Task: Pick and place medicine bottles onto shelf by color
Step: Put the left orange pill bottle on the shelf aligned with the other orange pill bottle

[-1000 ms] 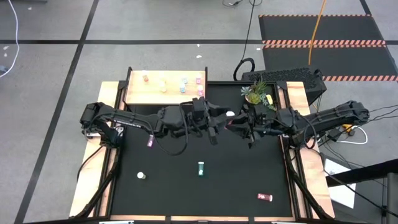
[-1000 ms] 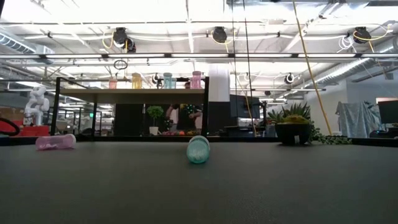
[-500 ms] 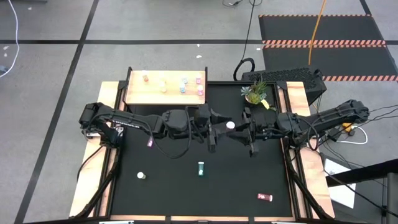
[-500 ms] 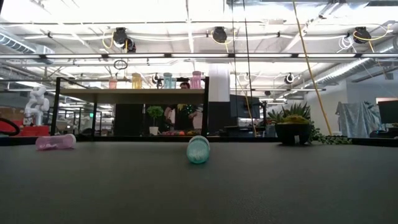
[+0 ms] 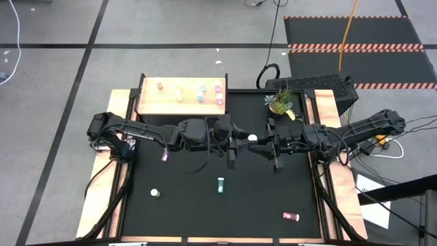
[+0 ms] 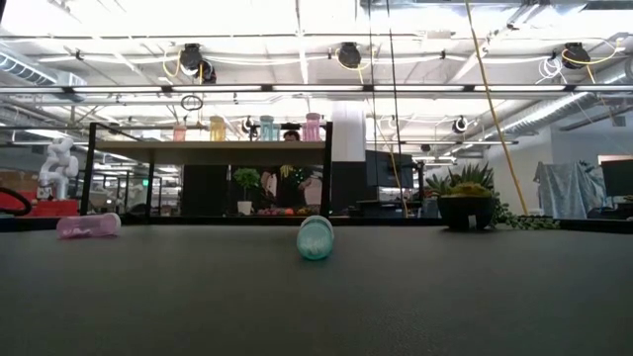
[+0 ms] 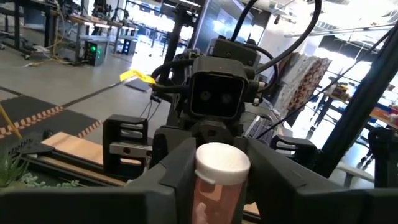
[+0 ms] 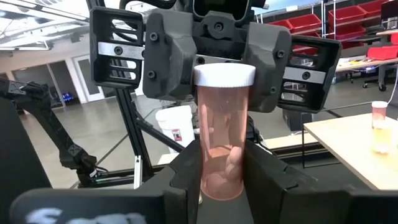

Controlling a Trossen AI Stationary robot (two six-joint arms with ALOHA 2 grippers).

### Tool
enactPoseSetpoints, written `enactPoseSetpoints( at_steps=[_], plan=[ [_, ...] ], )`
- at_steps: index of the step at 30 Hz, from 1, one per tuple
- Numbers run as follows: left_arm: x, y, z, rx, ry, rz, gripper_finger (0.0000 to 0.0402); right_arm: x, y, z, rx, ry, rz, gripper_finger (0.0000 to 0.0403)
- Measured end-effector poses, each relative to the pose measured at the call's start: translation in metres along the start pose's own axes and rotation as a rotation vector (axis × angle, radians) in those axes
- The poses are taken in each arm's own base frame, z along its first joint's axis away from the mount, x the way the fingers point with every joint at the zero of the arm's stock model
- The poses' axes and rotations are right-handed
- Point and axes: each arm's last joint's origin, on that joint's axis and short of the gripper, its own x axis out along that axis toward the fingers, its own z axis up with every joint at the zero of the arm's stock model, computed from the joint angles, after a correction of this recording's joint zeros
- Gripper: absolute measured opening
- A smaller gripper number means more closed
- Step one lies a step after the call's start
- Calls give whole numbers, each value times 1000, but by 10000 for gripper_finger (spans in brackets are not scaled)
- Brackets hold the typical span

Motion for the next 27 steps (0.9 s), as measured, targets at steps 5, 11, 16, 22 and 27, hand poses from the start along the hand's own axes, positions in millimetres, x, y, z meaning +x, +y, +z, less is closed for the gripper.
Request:
enactPoseSetpoints(
  at_steps=[5, 11, 16, 22, 27],
  plan=[
    [0, 0, 0, 1, 0, 0, 111, 0, 0, 0, -2, -2, 0, 90],
    [0, 2, 1, 11, -15, 49, 125, 0, -1, 0, 15, -8, -51, 117],
    [-11, 4, 16, 104, -60, 152, 115, -3, -5, 3, 20, -38, -170, 157],
    [-35, 6, 47, 184, -116, 296, 122, -19, -8, 11, 44, -47, -233, 200],
    [-63, 9, 67, 251, -114, 535, 120, -38, -10, 17, 71, -13, -241, 222]
  ],
)
